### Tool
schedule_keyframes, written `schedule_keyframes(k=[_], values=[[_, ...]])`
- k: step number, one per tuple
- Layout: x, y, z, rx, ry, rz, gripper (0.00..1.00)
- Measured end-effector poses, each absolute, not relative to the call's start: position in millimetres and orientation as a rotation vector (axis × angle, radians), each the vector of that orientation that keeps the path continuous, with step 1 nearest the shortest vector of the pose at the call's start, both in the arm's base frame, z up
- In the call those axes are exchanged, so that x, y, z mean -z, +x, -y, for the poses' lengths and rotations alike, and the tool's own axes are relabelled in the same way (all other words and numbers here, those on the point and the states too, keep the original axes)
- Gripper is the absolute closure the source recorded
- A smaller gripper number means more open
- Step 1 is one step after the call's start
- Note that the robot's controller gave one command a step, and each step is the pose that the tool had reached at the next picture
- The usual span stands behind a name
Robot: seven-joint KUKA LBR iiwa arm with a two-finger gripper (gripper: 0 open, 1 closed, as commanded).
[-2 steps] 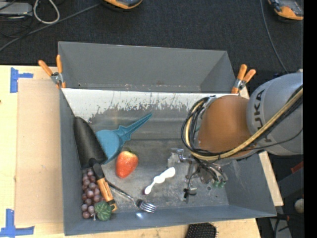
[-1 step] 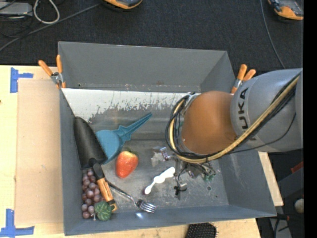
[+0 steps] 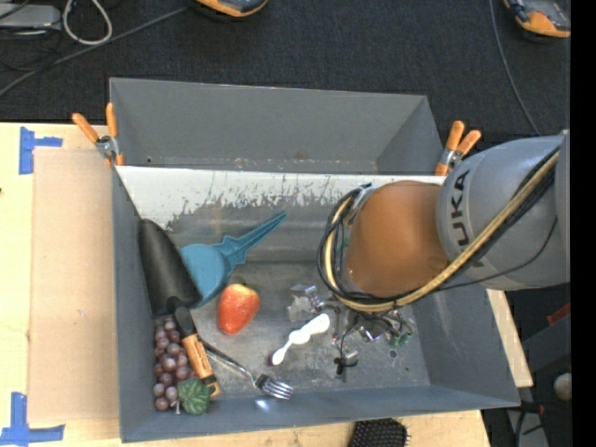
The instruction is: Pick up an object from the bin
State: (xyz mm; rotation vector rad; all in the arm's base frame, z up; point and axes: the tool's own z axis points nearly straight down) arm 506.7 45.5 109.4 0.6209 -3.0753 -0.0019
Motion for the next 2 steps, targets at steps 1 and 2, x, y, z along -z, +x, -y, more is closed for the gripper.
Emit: schedule_keyframes(k=[1,2], values=[[-68.8,506.4,-35.7,0.001,0.987,2.984,0.00],[-69.0,504.9,-31.4,0.003,1.115,2.936,1.00]])
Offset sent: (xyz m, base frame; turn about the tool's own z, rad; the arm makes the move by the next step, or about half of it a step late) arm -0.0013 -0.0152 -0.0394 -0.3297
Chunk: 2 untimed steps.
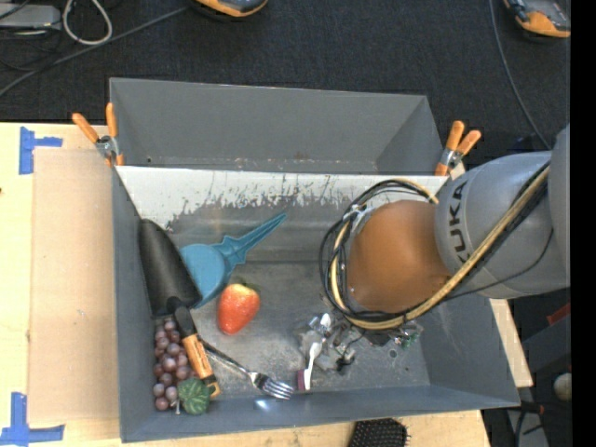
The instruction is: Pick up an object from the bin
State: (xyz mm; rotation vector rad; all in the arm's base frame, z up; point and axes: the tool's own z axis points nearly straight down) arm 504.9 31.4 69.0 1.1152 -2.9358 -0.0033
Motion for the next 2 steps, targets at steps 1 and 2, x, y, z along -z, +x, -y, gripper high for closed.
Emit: schedule_keyframes(k=[1,2], values=[[-68.9,504.9,-31.3,0.003,1.115,2.936,1.00],[-75.4,503.9,-31.8,0.005,1.113,2.934,1.00]])
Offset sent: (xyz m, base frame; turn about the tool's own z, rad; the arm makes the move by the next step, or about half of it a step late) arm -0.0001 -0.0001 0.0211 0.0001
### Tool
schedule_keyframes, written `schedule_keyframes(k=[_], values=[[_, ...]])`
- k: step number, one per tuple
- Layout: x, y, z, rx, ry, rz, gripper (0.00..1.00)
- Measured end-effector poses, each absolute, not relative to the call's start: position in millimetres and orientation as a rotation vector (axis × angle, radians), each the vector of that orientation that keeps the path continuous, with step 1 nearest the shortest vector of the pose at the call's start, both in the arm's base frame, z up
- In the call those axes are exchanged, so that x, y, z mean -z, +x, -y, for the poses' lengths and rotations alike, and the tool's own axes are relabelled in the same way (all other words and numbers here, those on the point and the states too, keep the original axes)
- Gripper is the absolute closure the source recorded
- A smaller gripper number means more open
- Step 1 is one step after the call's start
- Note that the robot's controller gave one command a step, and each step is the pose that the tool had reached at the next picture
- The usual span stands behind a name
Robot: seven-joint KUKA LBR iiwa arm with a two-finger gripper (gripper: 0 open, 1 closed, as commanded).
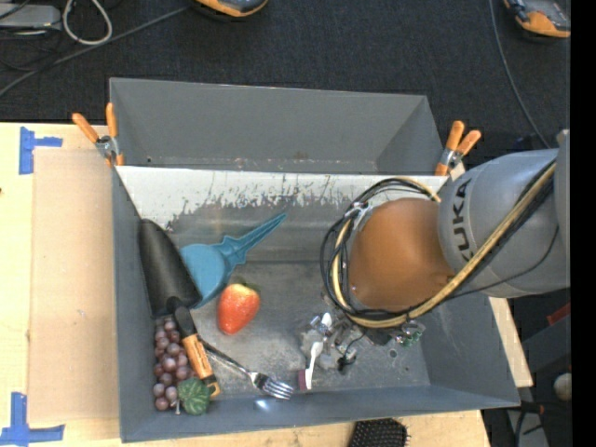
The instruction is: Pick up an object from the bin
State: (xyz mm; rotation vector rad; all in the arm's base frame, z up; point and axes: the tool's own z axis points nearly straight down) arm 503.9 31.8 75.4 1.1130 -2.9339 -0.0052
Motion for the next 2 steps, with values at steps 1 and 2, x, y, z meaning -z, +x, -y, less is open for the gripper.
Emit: schedule_keyframes(k=[1,2], values=[[-109.0,501.5,-32.3,0.011,1.108,2.927,1.00],[-163.6,502.2,-32.6,0.011,1.107,2.928,1.00]])
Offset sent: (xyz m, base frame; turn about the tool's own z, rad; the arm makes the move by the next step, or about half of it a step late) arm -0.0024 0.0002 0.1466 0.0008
